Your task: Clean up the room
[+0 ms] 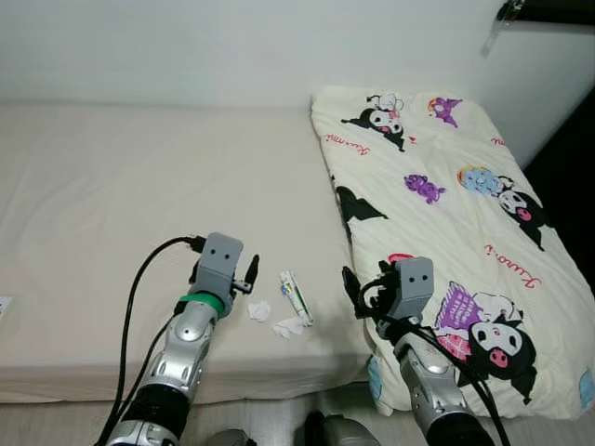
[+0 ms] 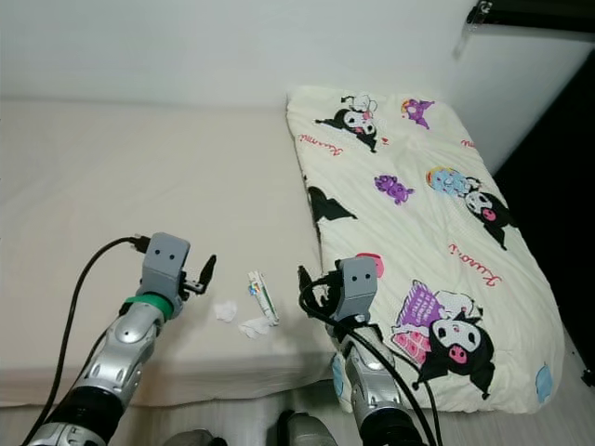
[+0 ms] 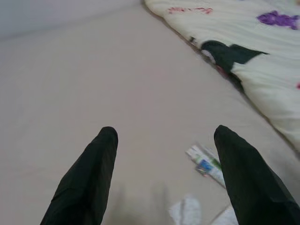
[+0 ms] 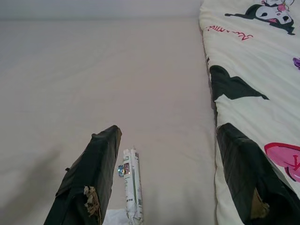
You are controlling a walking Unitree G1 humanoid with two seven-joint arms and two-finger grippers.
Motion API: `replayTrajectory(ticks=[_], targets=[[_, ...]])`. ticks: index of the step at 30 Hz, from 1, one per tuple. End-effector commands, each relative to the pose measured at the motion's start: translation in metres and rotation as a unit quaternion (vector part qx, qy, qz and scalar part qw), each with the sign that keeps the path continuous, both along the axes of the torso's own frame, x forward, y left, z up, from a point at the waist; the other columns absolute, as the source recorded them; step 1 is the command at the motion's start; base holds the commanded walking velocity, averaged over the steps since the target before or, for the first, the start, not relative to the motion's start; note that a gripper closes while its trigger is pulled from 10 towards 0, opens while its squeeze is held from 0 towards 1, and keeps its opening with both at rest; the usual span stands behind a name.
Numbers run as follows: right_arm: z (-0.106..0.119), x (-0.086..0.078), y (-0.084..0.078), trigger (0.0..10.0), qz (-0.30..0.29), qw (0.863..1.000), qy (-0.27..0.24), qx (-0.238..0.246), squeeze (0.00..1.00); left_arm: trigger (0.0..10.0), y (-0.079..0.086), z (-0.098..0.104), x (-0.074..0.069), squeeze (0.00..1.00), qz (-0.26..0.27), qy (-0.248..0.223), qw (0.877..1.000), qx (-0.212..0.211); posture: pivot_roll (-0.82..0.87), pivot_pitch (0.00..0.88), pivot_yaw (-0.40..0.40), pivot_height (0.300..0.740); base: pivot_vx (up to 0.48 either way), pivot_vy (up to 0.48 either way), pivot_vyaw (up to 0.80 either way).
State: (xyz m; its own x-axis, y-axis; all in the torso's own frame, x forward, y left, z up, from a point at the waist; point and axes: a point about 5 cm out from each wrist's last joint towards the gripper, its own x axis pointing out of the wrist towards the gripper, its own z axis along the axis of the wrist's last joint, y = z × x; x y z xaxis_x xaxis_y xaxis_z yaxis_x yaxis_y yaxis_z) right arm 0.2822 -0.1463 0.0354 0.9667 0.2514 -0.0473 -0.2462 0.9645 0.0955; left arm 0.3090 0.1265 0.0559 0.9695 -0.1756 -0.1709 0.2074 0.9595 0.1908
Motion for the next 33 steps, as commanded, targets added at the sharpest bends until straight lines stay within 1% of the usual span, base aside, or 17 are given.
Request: replayTrajectory(ticks=[1, 2, 3, 5, 6, 8, 10, 16, 25, 28, 30, 33], targets=[[-0.005, -0.003, -0.002, 10.0, -0.001, 1.0, 0.015, -0.002, 0.0, 10.0, -0.003, -0.012, -0.004, 0.0, -0.01, 0.037, 0.999, 0.01, 0.0, 0.052, -0.016, 0.695, 0.0, 0.0, 0.0], [-0.005, -0.002, -0.002, 10.0, 0.0, 1.0, 0.014, -0.001, 0.0, 10.0, -0.008, -0.014, -0.004, 0.0, -0.022, 0.045, 0.999, 0.011, 0.0, 0.052, -0.016, 0.69, 0.0, 0.0, 0.0], [-0.005, -0.002, -0.002, 10.0, 0.0, 1.0, 0.014, -0.001, 0.0, 10.0, -0.008, -0.014, -0.004, 0.0, -0.022, 0.045, 0.999, 0.011, 0.0, 0.052, -0.016, 0.69, 0.0, 0.0, 0.0], [-0.005, -0.002, -0.001, 10.0, 0.003, 1.0, 0.014, -0.001, 0.0, 10.0, -0.017, -0.014, -0.002, 0.0, -0.034, 0.051, 0.998, 0.012, 0.01, 0.058, -0.019, 0.68, 0.0, 0.0, 0.0], [-0.005, -0.002, -0.001, 10.0, 0.003, 1.0, 0.014, -0.001, 0.0, 10.0, -0.017, -0.014, -0.002, 0.0, -0.034, 0.051, 0.998, 0.012, 0.01, 0.058, -0.019, 0.68, 0.0, 0.0, 0.0], [-0.004, -0.001, -0.001, 10.0, 0.006, 1.0, 0.014, -0.002, 0.0, 10.0, -0.022, -0.011, 0.002, 0.0, -0.034, 0.05, 0.998, 0.007, 0.01, 0.07, -0.025, 0.67, 0.0, 0.0, 0.0], [-0.004, -0.001, -0.001, 10.0, 0.006, 1.0, 0.014, -0.002, 0.0, 10.0, -0.022, -0.011, 0.002, 0.0, -0.034, 0.05, 0.998, 0.007, 0.01, 0.07, -0.025, 0.67, 0.0, 0.0, 0.0], [-0.001, 0.002, -0.003, 10.0, 0.01, 1.0, 0.012, -0.006, 0.0, 10.0, -0.028, -0.005, 0.006, 0.0, -0.03, 0.042, 0.999, -0.001, 0.02, 0.074, -0.03, 0.65, 0.0, 0.0, 0.0], [0.0, 0.003, -0.004, 10.0, 0.008, 1.0, 0.011, -0.006, 0.0, 10.0, -0.032, -0.003, 0.007, 0.0, -0.039, 0.037, 0.999, 0.004, 0.02, 0.074, -0.03, 0.625, 0.0, 0.0, 0.0], [-0.001, 0.003, -0.004, 10.0, 0.008, 1.0, 0.01, -0.005, 0.0, 10.0, -0.034, -0.002, 0.007, 0.0, -0.044, 0.036, 0.998, 0.007, 0.01, 0.076, -0.023, 0.61, 0.0, 0.0, 0.0], [-0.001, 0.003, -0.004, 10.0, 0.008, 1.0, 0.01, -0.005, 0.0, 10.0, -0.034, -0.002, 0.007, 0.0, -0.044, 0.036, 0.998, 0.007, 0.01, 0.076, -0.023, 0.61, 0.0, 0.0, 0.0], [0.0, 0.002, -0.006, 10.0, 0.008, 1.0, 0.009, -0.004, 0.0, 10.0, -0.036, -0.002, 0.007, 0.0, -0.048, 0.035, 0.998, 0.01, 0.01, 0.074, -0.019, 0.595, 0.0, 0.0, 0.0]])
